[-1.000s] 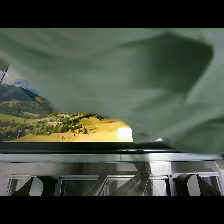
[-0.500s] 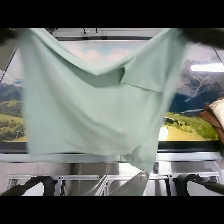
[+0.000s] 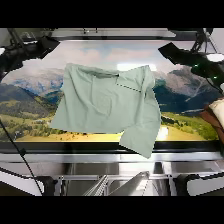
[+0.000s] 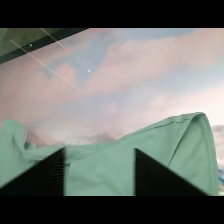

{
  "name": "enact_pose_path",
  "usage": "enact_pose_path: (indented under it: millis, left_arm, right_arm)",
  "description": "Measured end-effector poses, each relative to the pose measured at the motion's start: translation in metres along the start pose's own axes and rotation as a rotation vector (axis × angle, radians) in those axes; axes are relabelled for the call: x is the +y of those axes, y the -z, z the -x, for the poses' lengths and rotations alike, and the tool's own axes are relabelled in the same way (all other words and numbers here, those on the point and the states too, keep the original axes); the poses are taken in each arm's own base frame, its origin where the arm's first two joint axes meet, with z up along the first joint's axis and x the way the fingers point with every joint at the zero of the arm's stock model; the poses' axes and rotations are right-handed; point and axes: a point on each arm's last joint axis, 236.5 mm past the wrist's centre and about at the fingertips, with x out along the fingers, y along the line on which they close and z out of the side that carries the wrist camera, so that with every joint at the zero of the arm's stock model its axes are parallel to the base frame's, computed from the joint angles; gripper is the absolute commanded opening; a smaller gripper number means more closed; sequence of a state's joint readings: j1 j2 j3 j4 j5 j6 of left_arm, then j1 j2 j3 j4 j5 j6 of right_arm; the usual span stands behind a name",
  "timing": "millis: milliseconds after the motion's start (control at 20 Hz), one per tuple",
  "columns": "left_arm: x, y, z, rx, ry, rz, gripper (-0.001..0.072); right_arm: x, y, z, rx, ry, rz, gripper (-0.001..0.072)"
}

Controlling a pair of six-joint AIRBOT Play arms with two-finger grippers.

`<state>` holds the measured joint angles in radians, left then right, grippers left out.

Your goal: Fold the shirts.

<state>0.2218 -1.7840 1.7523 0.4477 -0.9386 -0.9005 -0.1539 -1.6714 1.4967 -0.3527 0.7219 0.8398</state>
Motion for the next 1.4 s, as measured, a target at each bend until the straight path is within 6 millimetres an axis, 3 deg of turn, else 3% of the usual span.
enact_pose_path:
  millis: [50, 150, 300, 550, 700, 850, 1050, 1100, 1200, 1300, 1350, 1400]
  left_arm:
    - [0.011, 0.009, 0.013, 0.061, -0.012, 0.018, 0.0718]
    - [0.036, 0.045, 0.04, 0.233, -0.066, 0.073, 0.0718]
    - [0.068, 0.118, 0.079, 0.502, -0.139, 0.223, 0.067]
    - [0.081, 0.237, 0.121, 0.835, -0.176, 0.479, 0.0659]
    - [0.088, 0.279, 0.139, 0.949, -0.231, 0.537, 0.0659]
    - [0.098, 0.302, 0.15, 1.027, -0.314, 0.523, 0.066]
    - [0.095, 0.314, 0.148, 1.086, -0.352, 0.477, 0.0658]
    - [0.091, 0.316, 0.145, 1.097, -0.349, 0.462, 0.0605]
    - [0.081, 0.321, 0.136, 1.122, -0.32, 0.426, 0.0366]
    - [0.07, 0.326, 0.13, 1.149, -0.286, 0.395, 0.0351]
    - [0.061, 0.331, 0.131, 1.18, -0.263, 0.39, 0.0292]
    - [0.055, 0.336, 0.131, 1.2, -0.247, 0.388, 0.0095]
  right_arm:
    - [-0.004, 0.0, 0.012, 0.023, -0.02, -0.009, 0.0012]
    - [-0.014, 0.009, 0.036, 0.1, -0.065, -0.055, 0.0014]
    - [-0.024, 0.049, 0.073, 0.265, -0.114, -0.163, 0.0013]
    - [-0.027, 0.128, 0.124, 0.437, -0.064, -0.278, 0.0014]
    - [-0.023, 0.161, 0.145, 0.447, -0.009, -0.3, 0.0014]
    - [-0.019, 0.182, 0.158, 0.442, 0.026, -0.302, 0.0014]
    - [-0.016, 0.193, 0.166, 0.44, 0.044, -0.295, 0.0015]
    - [-0.015, 0.194, 0.167, 0.439, 0.044, -0.293, 0.0015]
    - [-0.017, 0.196, 0.168, 0.439, 0.056, -0.288, 0.0021]
    - [-0.021, 0.197, 0.168, 0.441, 0.069, -0.283, 0.0024]
    - [-0.023, 0.197, 0.168, 0.439, 0.076, -0.282, 0.0026]
    - [-0.027, 0.197, 0.167, 0.431, 0.089, -0.281, 0.0148]
